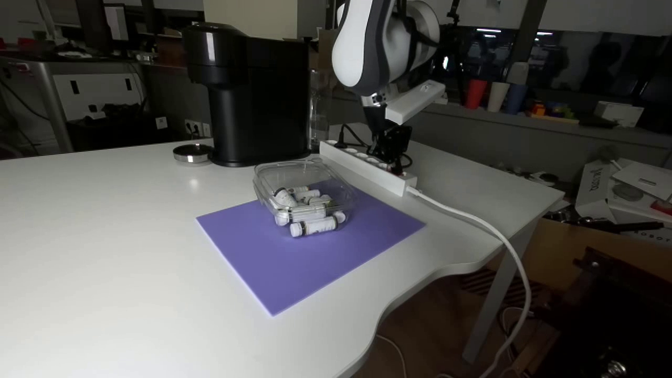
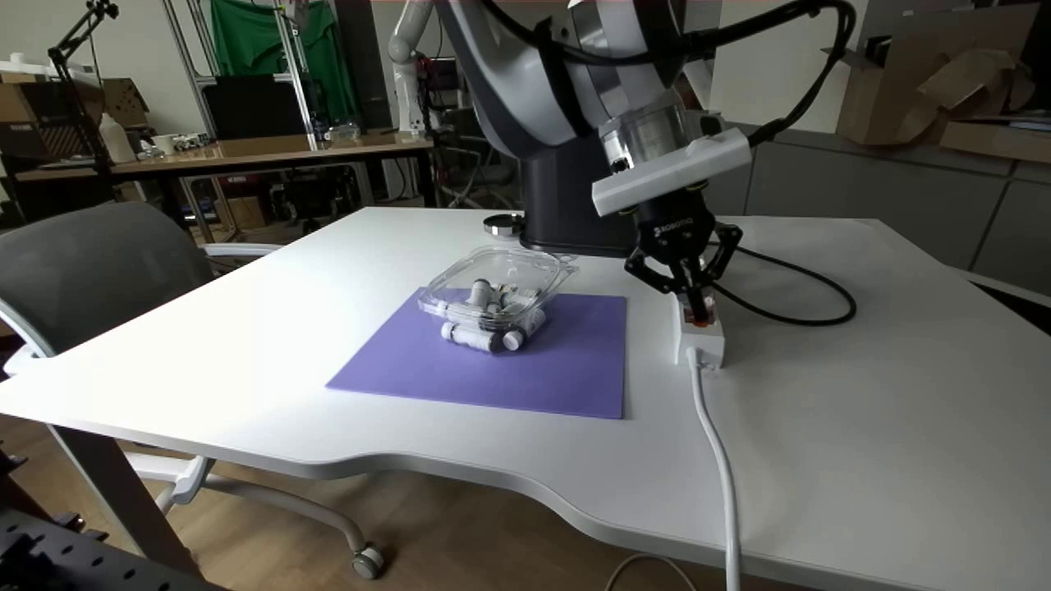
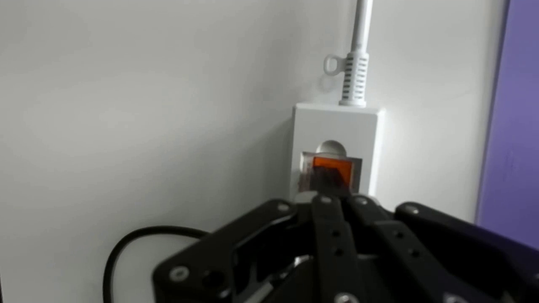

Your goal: Turn off the switch of the extension cord

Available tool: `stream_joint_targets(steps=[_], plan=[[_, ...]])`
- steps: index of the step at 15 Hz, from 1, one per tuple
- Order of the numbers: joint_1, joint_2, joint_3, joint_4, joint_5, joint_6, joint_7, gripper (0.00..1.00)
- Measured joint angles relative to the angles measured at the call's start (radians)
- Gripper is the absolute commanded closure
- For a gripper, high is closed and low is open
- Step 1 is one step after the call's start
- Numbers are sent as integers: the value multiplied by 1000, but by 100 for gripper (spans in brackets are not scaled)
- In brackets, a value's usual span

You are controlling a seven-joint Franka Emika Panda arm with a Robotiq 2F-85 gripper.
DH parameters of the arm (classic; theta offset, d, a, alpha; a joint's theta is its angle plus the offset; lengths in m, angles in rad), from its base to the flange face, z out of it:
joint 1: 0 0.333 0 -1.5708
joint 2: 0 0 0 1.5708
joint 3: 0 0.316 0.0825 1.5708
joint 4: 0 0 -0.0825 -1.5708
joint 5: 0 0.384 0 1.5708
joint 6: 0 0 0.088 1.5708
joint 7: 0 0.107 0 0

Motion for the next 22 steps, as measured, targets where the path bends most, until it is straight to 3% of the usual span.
stream_joint_targets(steps=[8,19,21,22], plan=[[5,-110,82,-152,13,19,-3,100],[-13,-268,110,-333,138,132,-16,100],[-22,-306,110,-343,143,123,-27,74],[-24,-325,110,-344,143,106,-33,69]])
